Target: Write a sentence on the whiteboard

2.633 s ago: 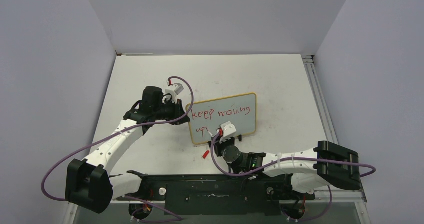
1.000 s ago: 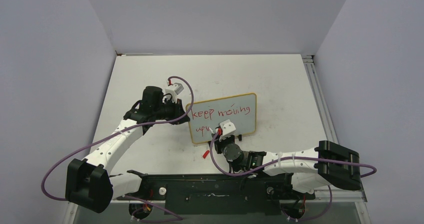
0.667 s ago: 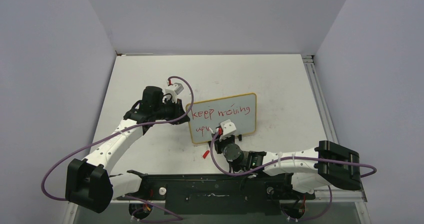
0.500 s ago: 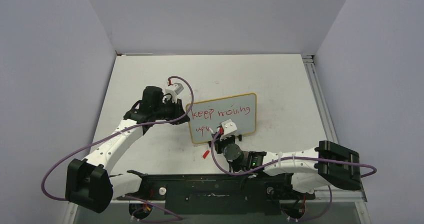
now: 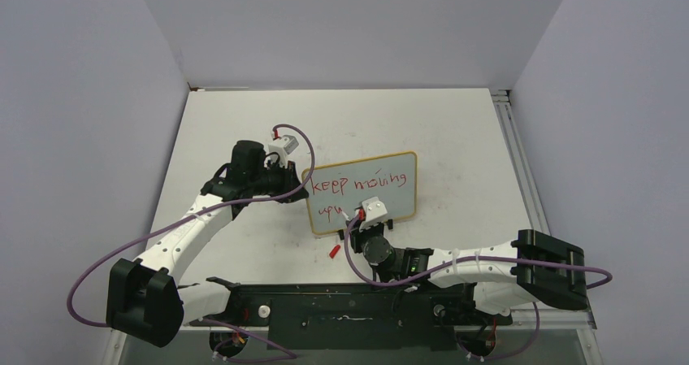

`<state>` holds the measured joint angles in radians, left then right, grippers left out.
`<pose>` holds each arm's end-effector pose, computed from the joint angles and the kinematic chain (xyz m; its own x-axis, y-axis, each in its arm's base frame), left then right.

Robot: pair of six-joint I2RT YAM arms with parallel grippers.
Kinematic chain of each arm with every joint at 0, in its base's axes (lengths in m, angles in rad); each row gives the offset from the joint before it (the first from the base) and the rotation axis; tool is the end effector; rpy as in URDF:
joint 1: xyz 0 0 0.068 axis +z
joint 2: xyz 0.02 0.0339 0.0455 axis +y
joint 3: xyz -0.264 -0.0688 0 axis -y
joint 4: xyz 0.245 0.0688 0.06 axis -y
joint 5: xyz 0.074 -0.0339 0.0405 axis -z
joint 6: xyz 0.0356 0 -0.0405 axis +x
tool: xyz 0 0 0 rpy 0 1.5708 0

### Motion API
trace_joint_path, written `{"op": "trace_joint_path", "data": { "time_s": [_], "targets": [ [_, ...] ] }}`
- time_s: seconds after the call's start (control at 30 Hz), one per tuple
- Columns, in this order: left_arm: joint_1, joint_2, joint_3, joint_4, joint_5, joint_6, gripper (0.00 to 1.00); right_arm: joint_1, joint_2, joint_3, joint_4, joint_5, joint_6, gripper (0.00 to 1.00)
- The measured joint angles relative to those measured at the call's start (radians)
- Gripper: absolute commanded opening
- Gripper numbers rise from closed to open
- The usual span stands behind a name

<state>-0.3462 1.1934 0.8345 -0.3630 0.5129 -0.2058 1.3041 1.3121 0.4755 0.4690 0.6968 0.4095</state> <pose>0.2311 -0.1019 0.2596 -0.7397 0.0775 -0.6684 0.5015 0.7258 -0.4708 0.0894 0.2406 0.1906 -0.3186 -0.0075 -0.9479 -0.4961 0.8534 0.1600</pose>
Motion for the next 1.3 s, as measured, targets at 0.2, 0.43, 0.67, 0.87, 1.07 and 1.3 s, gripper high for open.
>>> {"op": "trace_joint_path", "data": {
  "time_s": [0.2,0.43,0.67,0.87,1.07,1.3],
  "targets": [
    [0.000,0.000,0.000,0.000,0.000,0.000,0.00,0.005,0.000,-0.001,-0.007,0.008,0.008,0.05],
    [0.000,0.000,0.000,0.000,0.000,0.000,0.00,0.006,0.000,-0.001,-0.014,0.014,0.003,0.05],
    [0.000,0.000,0.000,0.000,0.000,0.000,0.00,0.005,-0.001,-0.001,-0.008,0.012,-0.024,0.05],
    [0.000,0.000,0.000,0.000,-0.002,0.000,0.00,-0.001,-0.001,0.004,0.002,0.004,-0.060,0.05],
    [0.000,0.000,0.000,0.001,-0.004,0.000,0.00,-0.010,-0.002,0.021,0.014,0.003,-0.088,0.05],
    [0.000,0.000,0.000,0.001,-0.005,0.000,0.00,-0.016,-0.006,0.028,0.028,0.003,-0.105,0.05]
  ]
}}
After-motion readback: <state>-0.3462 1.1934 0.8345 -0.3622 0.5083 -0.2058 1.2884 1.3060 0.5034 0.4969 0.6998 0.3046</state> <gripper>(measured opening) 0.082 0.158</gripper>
